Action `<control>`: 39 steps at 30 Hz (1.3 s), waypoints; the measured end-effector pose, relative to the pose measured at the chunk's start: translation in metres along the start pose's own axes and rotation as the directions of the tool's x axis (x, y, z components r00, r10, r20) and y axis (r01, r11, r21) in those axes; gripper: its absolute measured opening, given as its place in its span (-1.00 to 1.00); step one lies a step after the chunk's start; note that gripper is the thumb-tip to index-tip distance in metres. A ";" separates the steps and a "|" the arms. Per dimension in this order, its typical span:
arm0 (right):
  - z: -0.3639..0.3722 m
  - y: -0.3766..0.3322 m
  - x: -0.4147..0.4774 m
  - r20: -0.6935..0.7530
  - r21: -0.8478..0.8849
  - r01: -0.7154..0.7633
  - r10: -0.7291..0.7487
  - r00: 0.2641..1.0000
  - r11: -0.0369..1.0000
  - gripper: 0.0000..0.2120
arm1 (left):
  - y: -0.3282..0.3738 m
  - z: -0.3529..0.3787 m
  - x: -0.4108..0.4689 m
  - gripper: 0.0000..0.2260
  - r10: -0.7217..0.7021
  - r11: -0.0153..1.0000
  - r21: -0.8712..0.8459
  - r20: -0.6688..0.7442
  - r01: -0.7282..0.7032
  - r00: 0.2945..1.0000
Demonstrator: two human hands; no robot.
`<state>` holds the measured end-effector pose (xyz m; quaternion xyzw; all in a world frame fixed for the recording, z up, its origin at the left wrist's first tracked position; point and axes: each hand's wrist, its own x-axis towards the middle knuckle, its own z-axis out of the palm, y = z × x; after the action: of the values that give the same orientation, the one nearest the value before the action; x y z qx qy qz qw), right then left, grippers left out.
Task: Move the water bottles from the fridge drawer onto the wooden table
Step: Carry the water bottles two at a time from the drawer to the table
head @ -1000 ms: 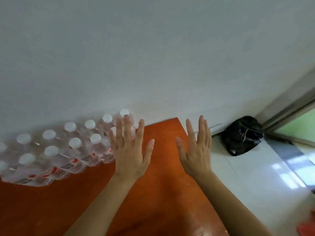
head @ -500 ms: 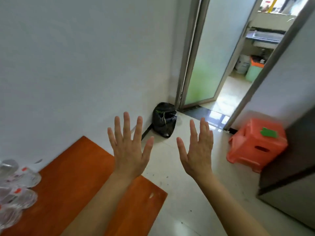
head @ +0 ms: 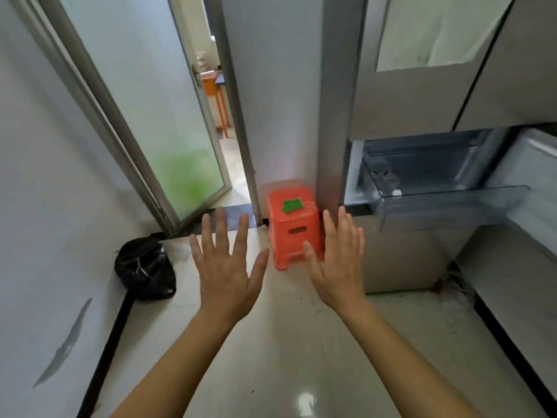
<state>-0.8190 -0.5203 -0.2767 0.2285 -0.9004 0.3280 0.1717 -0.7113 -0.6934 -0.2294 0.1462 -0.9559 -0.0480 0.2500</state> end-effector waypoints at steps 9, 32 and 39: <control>-0.030 0.157 0.056 -0.084 -0.152 -0.194 0.183 0.979 0.969 -0.33 | 0.118 0.125 0.106 -0.35 0.202 0.976 -0.108 0.114 -0.190 0.973; -0.031 0.398 0.269 0.336 -0.289 -0.340 0.427 0.839 0.895 -0.41 | 0.278 0.359 0.303 -0.32 0.271 0.958 -0.226 0.527 -0.175 0.805; 0.032 0.463 0.343 0.836 -0.290 -0.090 0.298 0.460 0.953 -0.46 | 0.290 0.377 0.303 -0.36 0.125 0.990 -0.042 0.690 -0.133 0.713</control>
<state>-1.3532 -0.3295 -0.3798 0.2396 -0.9105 0.0896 -0.3248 -1.2228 -0.5022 -0.3689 0.0523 -0.9882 -0.0764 -0.1221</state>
